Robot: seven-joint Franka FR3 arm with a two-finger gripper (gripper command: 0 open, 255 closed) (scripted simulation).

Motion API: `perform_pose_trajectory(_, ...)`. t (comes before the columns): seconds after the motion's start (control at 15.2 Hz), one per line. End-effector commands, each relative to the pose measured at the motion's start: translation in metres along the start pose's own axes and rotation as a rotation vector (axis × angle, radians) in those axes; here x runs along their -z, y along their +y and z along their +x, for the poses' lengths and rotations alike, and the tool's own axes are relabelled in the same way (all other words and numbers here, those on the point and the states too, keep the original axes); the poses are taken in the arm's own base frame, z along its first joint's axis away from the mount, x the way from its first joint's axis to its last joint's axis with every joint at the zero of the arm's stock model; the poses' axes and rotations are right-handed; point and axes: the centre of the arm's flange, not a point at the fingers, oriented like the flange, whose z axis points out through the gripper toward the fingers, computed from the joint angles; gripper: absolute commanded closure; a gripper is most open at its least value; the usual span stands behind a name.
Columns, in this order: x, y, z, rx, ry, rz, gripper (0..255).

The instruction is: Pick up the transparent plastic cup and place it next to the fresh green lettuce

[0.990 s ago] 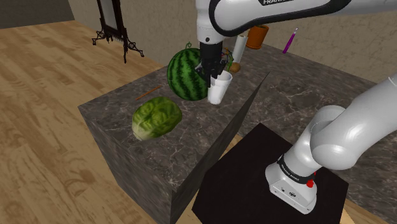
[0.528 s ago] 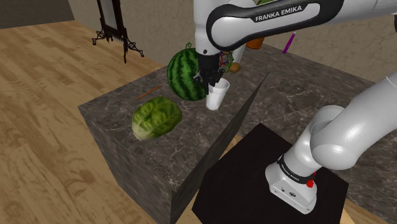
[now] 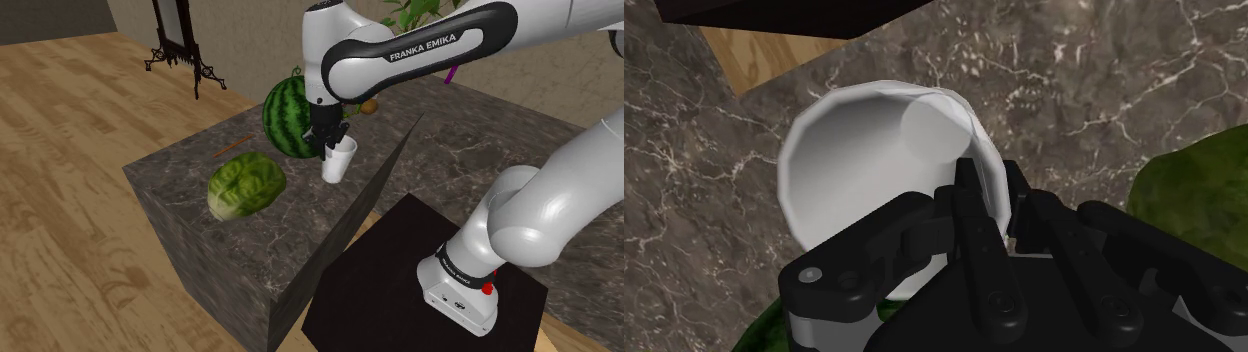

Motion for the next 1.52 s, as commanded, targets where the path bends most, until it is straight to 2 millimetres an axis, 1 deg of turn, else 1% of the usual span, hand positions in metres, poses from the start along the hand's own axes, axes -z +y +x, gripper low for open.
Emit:
perform_pose_trajectory(0.0, -0.010, -0.003, 0.001, 0.000, 0.001, 0.000, 255)
perform_pose_trajectory(0.2, -0.025, -0.006, 0.002, 0.000, 0.001, 0.000, 255)
perform_pose_trajectory(0.26, -0.035, -0.007, 0.003, 0.000, 0.001, 0.000, 255)
perform_pose_trajectory(0.79, -0.035, -0.007, 0.003, 0.000, 0.001, 0.000, 255)
perform_pose_trajectory(0.86, -0.035, -0.007, 0.003, 0.000, 0.001, 0.000, 0)
perform_pose_trajectory(1.19, -0.035, -0.007, 0.003, 0.000, 0.001, 0.000, 0)
perform_pose_trajectory(1.39, 0.004, -0.007, 0.003, 0.000, 0.001, 0.000, 0)
perform_pose_trajectory(1.45, 0.015, -0.007, 0.003, 0.000, 0.001, 0.000, 0)
